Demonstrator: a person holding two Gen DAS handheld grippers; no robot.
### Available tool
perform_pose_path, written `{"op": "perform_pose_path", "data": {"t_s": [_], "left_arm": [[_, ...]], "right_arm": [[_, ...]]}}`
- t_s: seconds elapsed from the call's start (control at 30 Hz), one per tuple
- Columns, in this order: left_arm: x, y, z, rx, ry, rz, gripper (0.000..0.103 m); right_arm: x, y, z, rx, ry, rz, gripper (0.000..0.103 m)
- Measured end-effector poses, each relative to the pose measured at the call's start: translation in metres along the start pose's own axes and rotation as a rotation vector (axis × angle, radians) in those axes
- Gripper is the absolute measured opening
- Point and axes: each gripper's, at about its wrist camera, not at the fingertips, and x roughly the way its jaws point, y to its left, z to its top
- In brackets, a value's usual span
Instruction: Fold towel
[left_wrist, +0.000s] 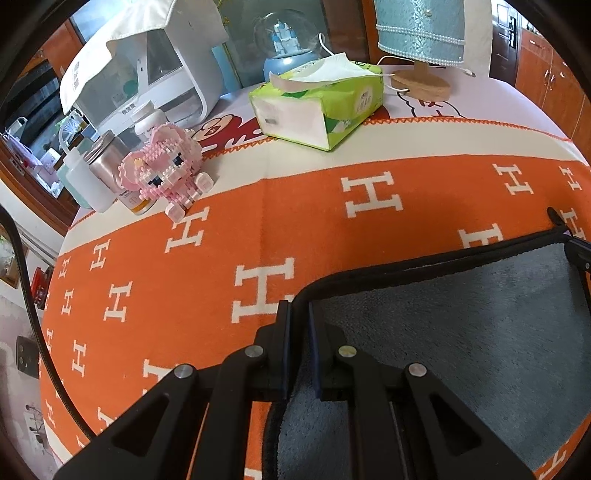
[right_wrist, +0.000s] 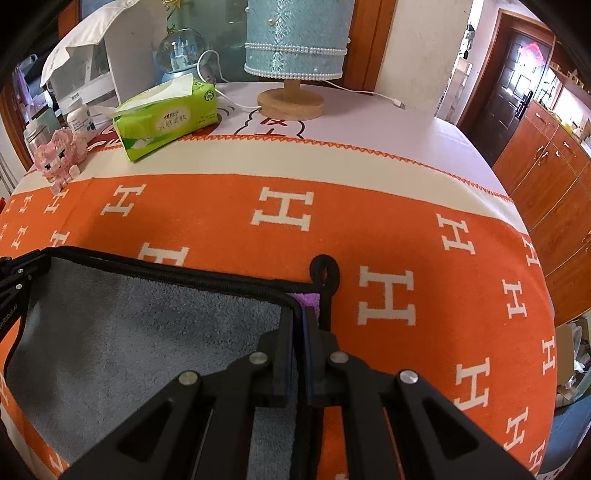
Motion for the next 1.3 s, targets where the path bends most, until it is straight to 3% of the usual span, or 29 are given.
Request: {"op": "perform_pose_path", "data": {"t_s": [0.17, 0.33, 0.53, 0.83, 1.3], "left_arm": [[0.002, 0.0, -0.001, -0.017, -0.006, 0.018, 0.019], [-0.004, 0.008, -0.001, -0.056, -0.03, 0.04, 0.053], [-0.008, 0.017, 0.001, -0.088, -0.025, 0.031, 0.08], [-0.027, 0.028, 0.001, -0.151, -0.024, 0.012, 0.088], [-0.091, 0.024, -0.022, -0.184, -0.074, -0.059, 0.088]], "right_arm": [[-0.001, 0.0, 0.0, 0.007, -0.002, -0.009, 0.006], [-0.01, -0.003, 0.001, 0.019, -0.032, -0.03, 0.018], [-0.018, -0.009, 0.001, 0.05, -0.043, -0.032, 0.026], [-0.04, -0.008, -0.005, 0.087, -0.051, -0.012, 0.026], [-0.084, 0.008, -0.027, 0.108, -0.07, 0.038, 0.026]]}}
